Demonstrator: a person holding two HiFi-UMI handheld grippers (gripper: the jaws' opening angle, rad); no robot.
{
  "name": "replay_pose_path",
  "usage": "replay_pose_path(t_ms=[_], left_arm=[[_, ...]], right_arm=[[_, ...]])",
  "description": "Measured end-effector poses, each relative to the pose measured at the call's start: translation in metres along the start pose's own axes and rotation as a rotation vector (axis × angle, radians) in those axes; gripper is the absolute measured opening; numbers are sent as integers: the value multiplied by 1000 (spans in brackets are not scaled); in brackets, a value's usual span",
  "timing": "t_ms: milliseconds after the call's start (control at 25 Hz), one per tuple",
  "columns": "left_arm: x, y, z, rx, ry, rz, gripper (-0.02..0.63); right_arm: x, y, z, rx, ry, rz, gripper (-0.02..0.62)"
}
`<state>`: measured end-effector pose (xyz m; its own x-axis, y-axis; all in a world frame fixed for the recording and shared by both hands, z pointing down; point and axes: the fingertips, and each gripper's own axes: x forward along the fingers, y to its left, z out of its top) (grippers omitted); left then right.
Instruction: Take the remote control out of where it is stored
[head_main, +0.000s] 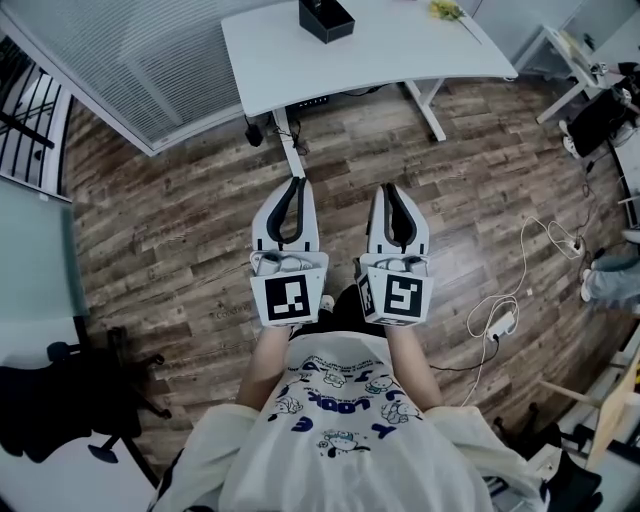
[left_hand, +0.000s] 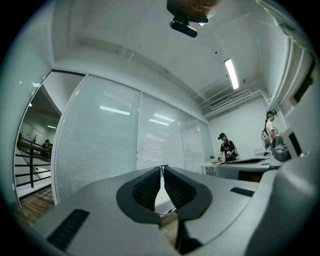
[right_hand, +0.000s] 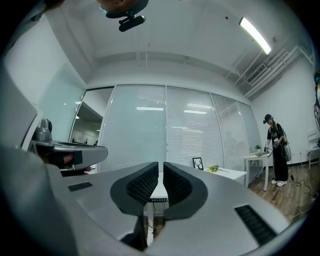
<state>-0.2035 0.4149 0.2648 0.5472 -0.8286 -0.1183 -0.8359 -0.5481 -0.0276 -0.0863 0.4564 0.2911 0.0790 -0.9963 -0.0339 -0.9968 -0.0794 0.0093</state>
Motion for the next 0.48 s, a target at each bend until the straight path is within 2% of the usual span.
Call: replay_pose_path(t_ms=[480], left_arm=[[66,7,-17,-7,17,13,35]], right_arm=[[65,-14,-12,18,24,47,49]])
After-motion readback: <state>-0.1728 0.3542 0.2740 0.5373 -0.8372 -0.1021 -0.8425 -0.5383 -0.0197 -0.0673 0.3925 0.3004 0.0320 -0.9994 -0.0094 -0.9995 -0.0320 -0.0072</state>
